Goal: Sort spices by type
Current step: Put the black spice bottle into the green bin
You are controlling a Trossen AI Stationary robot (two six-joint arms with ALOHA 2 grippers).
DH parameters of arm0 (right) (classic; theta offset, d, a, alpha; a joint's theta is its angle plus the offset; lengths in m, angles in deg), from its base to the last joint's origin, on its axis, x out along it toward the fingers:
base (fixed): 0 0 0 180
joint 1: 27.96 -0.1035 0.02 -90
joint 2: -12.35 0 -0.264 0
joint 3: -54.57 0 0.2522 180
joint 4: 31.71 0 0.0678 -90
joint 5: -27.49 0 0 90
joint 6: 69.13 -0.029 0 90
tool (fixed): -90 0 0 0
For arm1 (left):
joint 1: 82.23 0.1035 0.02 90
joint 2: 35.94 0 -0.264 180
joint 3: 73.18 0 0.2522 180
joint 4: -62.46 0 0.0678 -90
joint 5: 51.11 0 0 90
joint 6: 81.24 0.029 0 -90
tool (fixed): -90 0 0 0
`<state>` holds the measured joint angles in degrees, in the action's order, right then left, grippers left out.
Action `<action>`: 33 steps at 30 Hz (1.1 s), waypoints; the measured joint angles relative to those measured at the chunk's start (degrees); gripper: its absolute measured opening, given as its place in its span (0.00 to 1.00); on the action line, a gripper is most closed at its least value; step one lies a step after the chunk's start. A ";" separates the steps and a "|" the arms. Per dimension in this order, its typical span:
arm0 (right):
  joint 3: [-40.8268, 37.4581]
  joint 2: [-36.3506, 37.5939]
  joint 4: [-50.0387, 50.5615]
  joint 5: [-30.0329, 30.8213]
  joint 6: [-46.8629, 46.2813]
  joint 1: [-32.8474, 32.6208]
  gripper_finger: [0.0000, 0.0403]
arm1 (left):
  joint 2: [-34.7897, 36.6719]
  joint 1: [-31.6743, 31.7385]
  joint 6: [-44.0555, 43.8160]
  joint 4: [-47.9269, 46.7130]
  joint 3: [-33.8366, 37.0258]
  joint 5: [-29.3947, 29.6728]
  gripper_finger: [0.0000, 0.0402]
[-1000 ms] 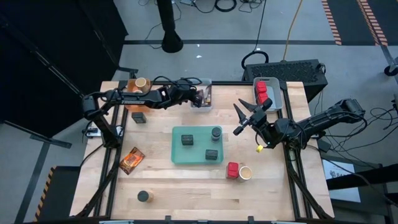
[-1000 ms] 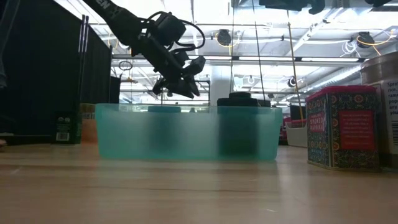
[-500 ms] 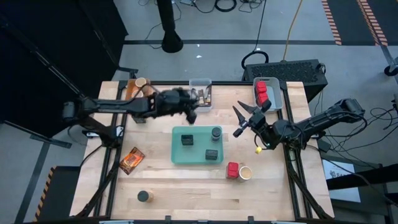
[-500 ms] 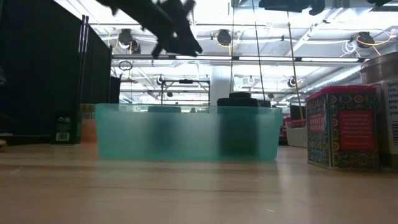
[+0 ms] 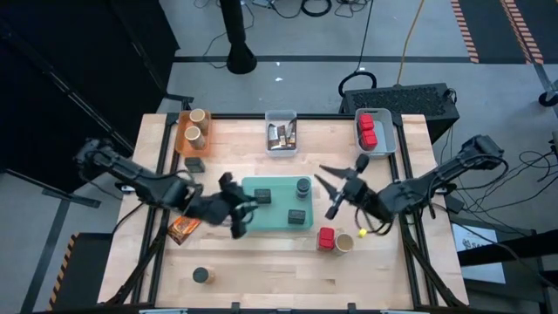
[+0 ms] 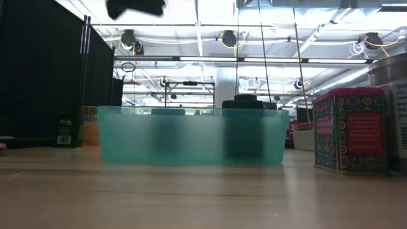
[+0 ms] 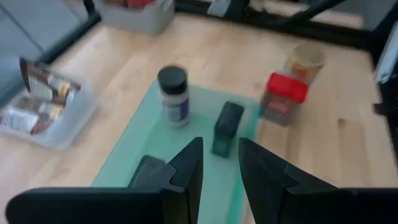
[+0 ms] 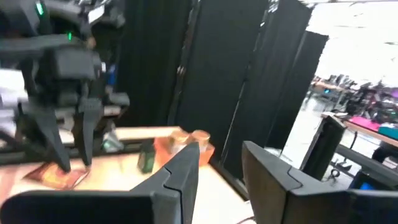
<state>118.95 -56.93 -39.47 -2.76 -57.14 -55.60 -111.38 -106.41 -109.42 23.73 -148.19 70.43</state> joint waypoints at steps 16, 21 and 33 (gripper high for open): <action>37.57 -16.25 64.46 -33.50 -43.26 -2.51 0.27 | 1.81 -19.44 -1.44 -3.11 0.00 11.56 0.26; 40.44 -17.53 76.17 -44.62 -57.82 -2.49 0.27 | 1.81 -20.21 0.42 -3.40 0.00 12.31 0.26; 40.82 -17.29 111.63 -63.14 -86.71 -2.46 0.27 | 4.90 -20.15 5.15 -4.84 0.00 22.04 0.26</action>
<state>159.76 -74.22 72.16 -65.90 -143.84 -58.07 -106.48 -126.56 -104.27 18.89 -148.19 92.46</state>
